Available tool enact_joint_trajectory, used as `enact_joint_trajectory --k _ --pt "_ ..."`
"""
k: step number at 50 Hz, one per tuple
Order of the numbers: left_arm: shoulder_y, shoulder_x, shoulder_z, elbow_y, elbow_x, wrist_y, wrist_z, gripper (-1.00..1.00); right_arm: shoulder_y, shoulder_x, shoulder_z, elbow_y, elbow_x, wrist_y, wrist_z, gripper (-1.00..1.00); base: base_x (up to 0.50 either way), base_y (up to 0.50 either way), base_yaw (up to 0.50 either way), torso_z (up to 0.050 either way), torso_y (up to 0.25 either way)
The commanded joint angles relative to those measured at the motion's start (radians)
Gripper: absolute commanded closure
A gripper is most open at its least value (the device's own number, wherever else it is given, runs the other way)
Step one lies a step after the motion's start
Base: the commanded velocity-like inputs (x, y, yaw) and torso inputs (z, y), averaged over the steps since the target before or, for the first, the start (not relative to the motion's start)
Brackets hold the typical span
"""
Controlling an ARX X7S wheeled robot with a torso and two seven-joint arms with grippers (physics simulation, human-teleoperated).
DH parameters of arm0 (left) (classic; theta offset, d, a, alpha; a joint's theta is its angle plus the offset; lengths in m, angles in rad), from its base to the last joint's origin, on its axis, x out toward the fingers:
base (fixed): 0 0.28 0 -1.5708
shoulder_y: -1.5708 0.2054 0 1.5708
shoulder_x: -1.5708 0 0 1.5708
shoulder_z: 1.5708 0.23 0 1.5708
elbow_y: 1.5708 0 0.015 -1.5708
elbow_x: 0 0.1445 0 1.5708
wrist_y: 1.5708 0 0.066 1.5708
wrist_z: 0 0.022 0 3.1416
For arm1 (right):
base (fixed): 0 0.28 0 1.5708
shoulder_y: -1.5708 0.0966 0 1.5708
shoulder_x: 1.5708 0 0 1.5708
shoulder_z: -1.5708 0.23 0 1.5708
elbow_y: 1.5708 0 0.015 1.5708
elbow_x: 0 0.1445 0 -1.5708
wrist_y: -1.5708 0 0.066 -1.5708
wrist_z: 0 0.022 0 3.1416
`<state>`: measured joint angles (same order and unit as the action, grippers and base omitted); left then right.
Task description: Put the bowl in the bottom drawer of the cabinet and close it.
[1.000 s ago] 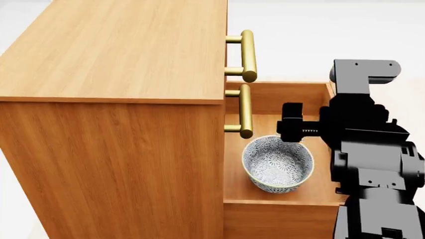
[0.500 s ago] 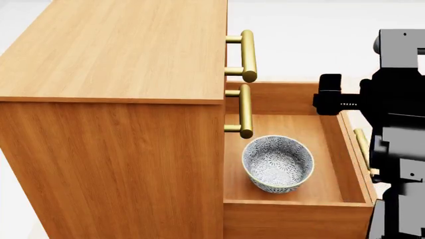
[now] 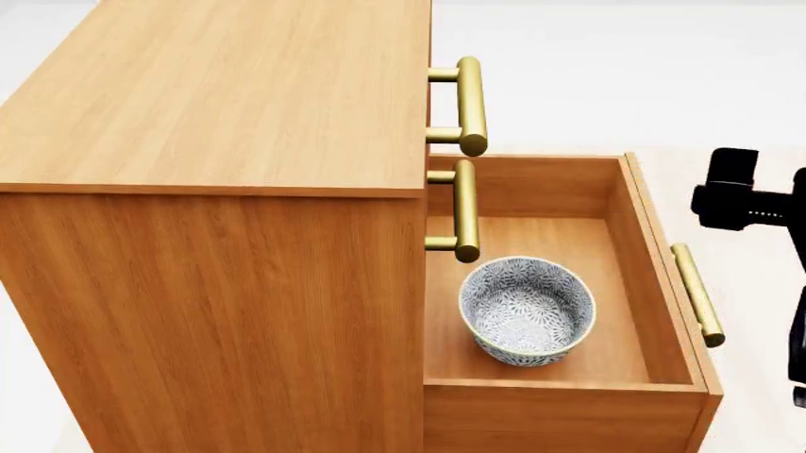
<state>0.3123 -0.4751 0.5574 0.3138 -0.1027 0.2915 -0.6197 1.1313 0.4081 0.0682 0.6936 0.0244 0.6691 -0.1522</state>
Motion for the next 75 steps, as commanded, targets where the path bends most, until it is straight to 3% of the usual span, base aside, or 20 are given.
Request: enact_joint_trajectory --k 1,69,72,75 --pt "0.001 -0.002 0.002 0.002 0.001 -0.001 -0.002 -1.00 -0.082 0.036 0.053 -0.081 0.013 0.005 0.033 -1.00 0.00 0.00 0.00 0.000 0.000" --pt "-0.007 -0.005 0.010 -0.003 0.003 -0.005 -0.012 -1.00 -0.291 0.068 0.126 0.084 0.038 -0.191 0.053 -1.00 0.00 0.00 0.00 0.000 0.000" --pt "-0.009 -0.009 0.013 0.023 0.013 -0.080 -0.021 -1.00 -0.303 0.067 0.125 0.085 0.037 -0.200 0.054 -1.00 0.00 0.00 0.00 0.000 0.000" --pt "-0.002 -0.008 0.006 0.008 -0.014 -0.001 -0.013 -1.00 -0.301 0.066 0.126 0.125 0.036 -0.224 0.058 -1.00 0.00 0.00 0.00 0.000 0.000"
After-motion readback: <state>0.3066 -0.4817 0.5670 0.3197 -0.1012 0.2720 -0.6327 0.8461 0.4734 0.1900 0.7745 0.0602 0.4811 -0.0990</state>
